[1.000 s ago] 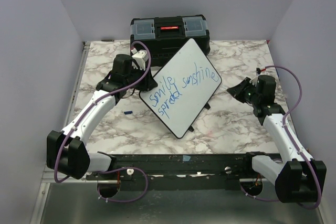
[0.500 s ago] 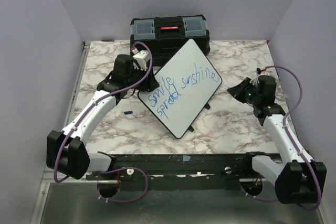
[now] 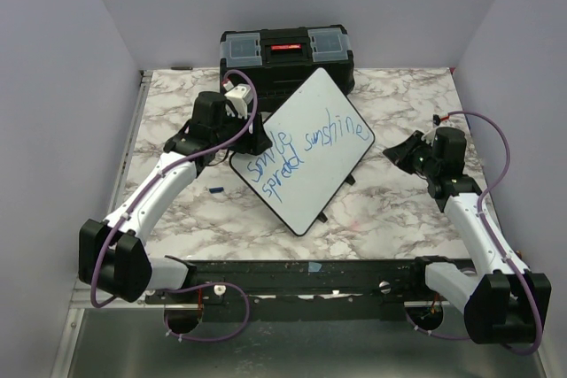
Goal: Write a sentence on the whiteboard
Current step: Put down the whiteboard on the whiteboard stand.
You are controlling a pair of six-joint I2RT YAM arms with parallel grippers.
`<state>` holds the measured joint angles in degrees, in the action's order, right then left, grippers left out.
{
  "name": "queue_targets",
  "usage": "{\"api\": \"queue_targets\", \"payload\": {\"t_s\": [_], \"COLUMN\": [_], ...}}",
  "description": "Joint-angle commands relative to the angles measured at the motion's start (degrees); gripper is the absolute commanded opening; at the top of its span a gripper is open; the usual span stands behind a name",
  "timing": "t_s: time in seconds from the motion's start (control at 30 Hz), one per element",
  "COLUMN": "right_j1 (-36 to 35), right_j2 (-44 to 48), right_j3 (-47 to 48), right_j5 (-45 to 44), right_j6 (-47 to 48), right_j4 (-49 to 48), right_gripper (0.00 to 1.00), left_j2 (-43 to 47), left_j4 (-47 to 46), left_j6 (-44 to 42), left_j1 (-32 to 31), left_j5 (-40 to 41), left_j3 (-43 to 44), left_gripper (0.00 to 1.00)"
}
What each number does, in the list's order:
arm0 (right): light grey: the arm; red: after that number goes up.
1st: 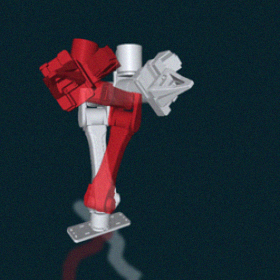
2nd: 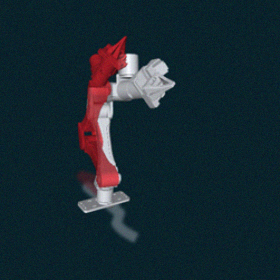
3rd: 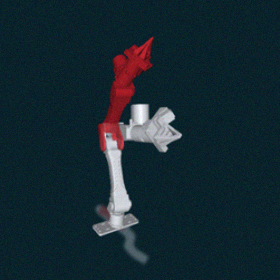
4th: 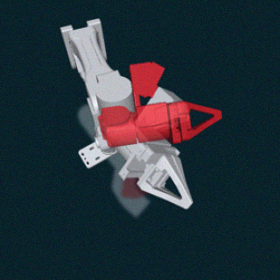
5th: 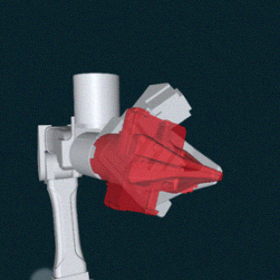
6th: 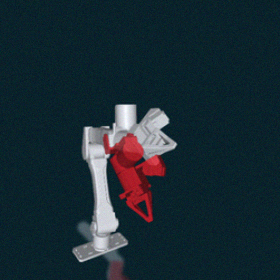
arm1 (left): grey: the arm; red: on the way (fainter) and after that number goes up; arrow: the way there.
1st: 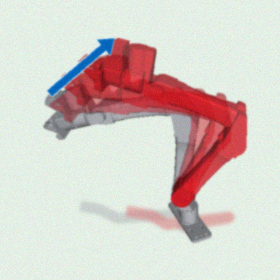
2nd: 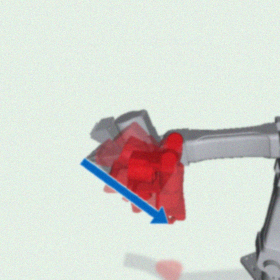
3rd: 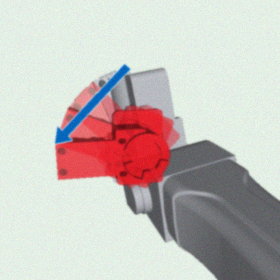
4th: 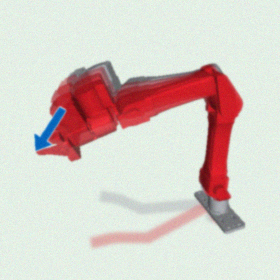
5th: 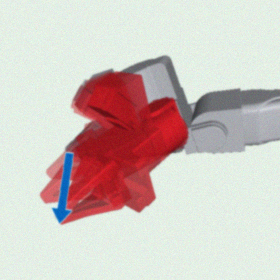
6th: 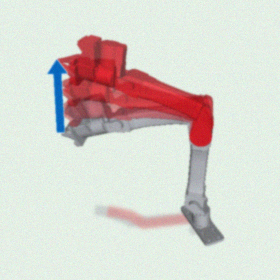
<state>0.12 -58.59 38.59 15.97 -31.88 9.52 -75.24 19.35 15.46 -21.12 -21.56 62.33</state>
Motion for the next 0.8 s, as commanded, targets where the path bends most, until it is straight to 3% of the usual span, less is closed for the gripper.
{"api": "queue_targets", "payload": {"t_s": [0.0,0.6,0.77], "right_j1": [0.32,0.32,0.32], "right_j2": [0.37,-0.47,-0.82], "right_j3": [-0.31,0.57,1.42], "right_j5": [0.88,1.43,1.73], "right_j6": [0.76,0.36,0.14], "right_j4": [-0.50,-0.73,-0.73], "right_gripper": [0.01,0.01,0.01], "left_j2": [-0.76,-2.32,-2.81], "left_j4": [-2.32,-2.35,-1.82], "left_j6": [0.80,1.41,1.93], "left_j1": [-0.44,-0.50,-0.45], "left_j5": [0.88,2.60,4.10], "left_j3": [2.26,7.10,8.90], "left_gripper": [0.64,0.70,0.79]}}
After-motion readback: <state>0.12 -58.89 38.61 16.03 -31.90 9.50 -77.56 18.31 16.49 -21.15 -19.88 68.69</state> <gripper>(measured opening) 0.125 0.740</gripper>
